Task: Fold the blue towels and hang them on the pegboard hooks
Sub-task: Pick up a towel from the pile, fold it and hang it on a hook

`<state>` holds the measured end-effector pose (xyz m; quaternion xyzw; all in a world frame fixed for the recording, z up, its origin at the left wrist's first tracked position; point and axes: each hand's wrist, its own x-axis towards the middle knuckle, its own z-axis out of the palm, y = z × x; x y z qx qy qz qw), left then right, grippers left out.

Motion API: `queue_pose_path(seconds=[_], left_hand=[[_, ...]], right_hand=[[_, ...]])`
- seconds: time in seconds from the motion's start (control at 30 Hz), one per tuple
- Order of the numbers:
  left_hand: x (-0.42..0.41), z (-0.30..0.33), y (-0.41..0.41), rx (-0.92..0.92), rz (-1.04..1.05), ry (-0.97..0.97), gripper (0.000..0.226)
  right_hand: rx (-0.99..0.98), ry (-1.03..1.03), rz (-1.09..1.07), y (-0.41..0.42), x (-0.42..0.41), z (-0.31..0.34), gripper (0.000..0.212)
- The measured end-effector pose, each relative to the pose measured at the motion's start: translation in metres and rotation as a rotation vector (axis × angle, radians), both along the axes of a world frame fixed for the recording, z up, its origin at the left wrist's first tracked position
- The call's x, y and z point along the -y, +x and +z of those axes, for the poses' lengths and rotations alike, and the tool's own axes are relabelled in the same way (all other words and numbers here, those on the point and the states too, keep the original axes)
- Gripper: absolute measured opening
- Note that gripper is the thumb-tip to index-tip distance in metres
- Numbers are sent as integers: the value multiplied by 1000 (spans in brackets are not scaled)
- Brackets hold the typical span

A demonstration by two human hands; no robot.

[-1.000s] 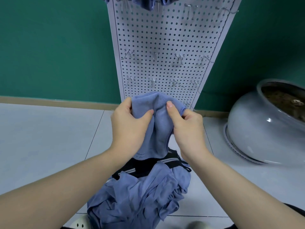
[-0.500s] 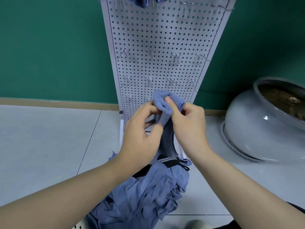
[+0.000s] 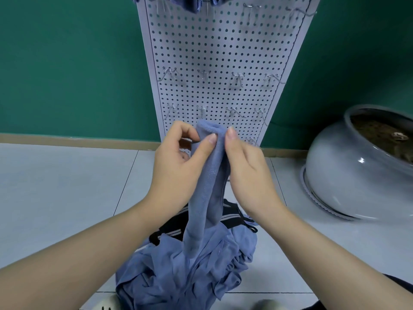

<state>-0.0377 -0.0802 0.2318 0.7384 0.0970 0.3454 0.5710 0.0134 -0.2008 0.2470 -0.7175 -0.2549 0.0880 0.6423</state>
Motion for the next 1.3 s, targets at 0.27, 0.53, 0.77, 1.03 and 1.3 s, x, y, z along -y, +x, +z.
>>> queue_pose_path(seconds=[0.27,0.53,0.77,1.03,1.3], left_hand=[[-5,-5,2,-82,-43,-105,38],[-4,-11,1,-358,-395,-273,44],[3,-28,4,-443,-428,-302,53],[-9,-12,2,-513,-501,-267,32],[-14,-4,-4,-582,-558,-227,31]], right_hand=[[-2,-24,3,4,0,-2,43],[-237,141,-7,15,2,4,33],[-224,230,4,20,7,17,56],[-231,193,144,37,25,30,39],[-175,219,58,40,24,34,16]])
